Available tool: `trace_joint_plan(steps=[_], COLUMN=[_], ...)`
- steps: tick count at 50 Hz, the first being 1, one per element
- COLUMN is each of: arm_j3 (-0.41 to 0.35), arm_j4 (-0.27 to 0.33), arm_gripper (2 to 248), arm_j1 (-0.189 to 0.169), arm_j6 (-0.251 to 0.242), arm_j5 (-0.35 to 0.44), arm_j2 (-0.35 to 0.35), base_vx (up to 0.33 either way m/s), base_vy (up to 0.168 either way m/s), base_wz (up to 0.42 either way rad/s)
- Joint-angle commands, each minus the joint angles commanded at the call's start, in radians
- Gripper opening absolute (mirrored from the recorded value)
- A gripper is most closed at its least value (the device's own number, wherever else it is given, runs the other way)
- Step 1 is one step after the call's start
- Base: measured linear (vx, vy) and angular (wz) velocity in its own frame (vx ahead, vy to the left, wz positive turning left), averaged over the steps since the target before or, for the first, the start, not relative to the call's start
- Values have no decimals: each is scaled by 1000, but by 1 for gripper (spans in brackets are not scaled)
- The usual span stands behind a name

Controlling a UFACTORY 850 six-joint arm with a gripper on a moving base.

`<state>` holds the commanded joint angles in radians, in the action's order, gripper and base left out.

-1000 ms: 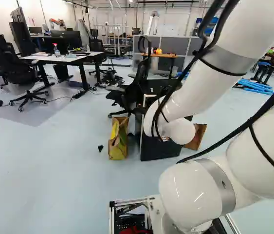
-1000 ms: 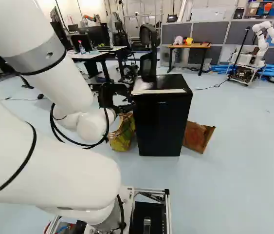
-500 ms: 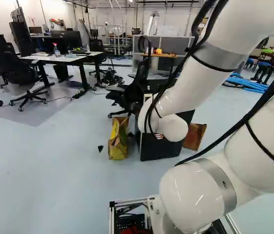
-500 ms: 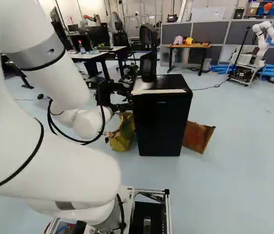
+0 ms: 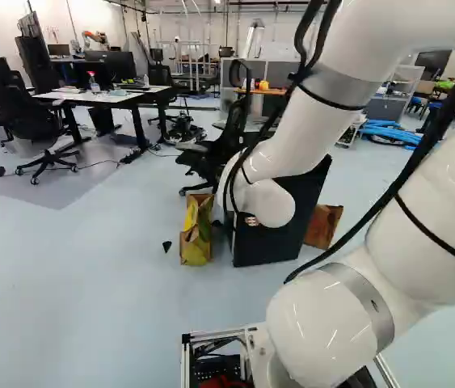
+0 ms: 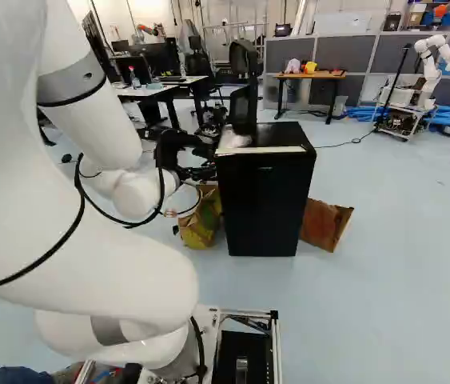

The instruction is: Grab a drink from the fridge

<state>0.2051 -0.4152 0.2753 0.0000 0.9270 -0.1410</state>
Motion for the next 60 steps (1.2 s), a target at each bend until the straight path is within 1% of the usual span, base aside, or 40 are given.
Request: trace_joint_plan(steps=[20, 40, 51, 60], arm_j3=[62, 127, 158, 183], arm_j4=[-110, -206, -254, -293], arm_gripper=[247, 247, 247, 247], arm_j1=[69, 132, 160, 176], arm_j6=[0, 0, 0, 0], arm_j5=[41, 108, 151, 189], arm_j2=[120, 239, 298, 345], base_vx=[0, 0, 0, 0], base_vy=[0, 0, 0, 0], base_wz=[0, 0, 0, 0])
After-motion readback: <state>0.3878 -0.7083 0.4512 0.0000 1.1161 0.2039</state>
